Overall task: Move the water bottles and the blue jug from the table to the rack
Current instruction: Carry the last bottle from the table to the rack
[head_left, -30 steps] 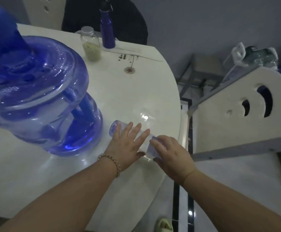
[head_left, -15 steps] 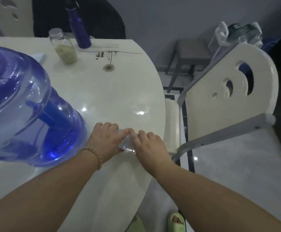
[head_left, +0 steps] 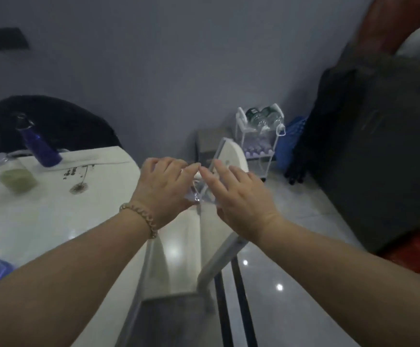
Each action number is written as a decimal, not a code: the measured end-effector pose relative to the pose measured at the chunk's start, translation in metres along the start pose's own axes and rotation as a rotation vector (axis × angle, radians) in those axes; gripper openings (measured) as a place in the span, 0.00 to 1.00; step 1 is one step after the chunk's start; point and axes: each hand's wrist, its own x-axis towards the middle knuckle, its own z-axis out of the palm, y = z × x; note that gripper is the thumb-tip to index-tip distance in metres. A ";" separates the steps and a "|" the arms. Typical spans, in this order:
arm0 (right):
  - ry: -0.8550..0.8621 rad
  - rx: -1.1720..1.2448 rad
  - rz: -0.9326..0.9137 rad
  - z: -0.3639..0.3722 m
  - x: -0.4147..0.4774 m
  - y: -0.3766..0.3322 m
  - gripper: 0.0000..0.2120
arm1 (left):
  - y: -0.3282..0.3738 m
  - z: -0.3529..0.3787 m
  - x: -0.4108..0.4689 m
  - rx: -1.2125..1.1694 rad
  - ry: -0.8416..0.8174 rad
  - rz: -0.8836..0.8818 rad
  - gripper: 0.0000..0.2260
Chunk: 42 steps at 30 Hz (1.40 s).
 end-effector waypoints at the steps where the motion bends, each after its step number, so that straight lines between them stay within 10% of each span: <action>1: 0.003 -0.028 -0.001 -0.007 -0.007 0.030 0.34 | 0.021 -0.001 0.024 -0.001 0.029 0.008 0.24; 15: -0.170 -0.044 0.056 -0.001 -0.086 0.328 0.38 | 0.233 0.061 0.256 0.010 -0.071 0.242 0.33; 42: -0.349 0.060 0.088 0.237 0.201 0.578 0.38 | 0.121 0.363 0.578 0.007 -0.411 0.333 0.29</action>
